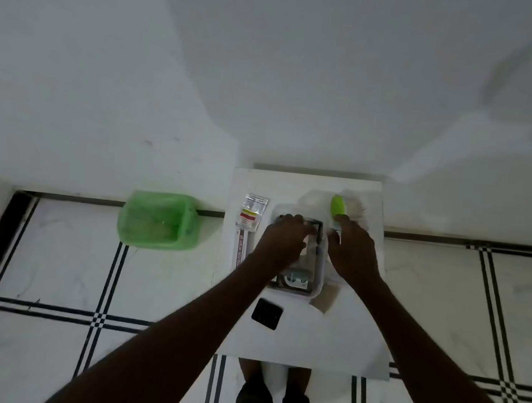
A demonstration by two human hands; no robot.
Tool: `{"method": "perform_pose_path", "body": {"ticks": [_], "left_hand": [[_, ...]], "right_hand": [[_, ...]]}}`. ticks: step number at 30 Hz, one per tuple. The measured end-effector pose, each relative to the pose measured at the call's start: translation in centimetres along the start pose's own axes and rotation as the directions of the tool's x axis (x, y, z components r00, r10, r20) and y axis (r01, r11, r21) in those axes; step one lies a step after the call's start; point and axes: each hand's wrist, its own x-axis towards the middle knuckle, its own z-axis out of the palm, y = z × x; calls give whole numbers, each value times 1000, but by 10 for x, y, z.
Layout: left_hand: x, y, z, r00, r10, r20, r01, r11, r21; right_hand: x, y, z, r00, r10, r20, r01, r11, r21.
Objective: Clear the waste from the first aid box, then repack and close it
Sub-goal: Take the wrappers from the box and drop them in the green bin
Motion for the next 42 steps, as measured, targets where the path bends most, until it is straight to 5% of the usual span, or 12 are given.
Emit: {"method": "perform_pose_path", "body": {"ticks": [7,14,20,26,31,35,42], "left_hand": [[6,-2,14,977,203,66,-211,964,160],[11,1,-9,958,278,-68,-257,939,228],[2,-2,-41,954,173,-244,-150,983,110],[-5,-1,-37,970,24,-242,-29,999,-20],[-13,0,-36,959,-47,-279,22,995,-93],[-19,-3,-37,950,-96,-298,45,984,-171],[-28,-3,-37,928,-170,-333,93,967,-235]], "right_hand": [[-7,28,8,995,86,-52,-88,995,-41],[-4,40,9,947,312,-73,-318,944,-90],[0,54,35,888,442,-128,-460,850,-256],[2,65,46,855,506,-113,-517,824,-232],[3,64,40,793,606,-59,-607,794,-13],[9,59,23,680,730,70,-727,658,198],[-2,52,37,784,620,22,-612,780,-130]]}}
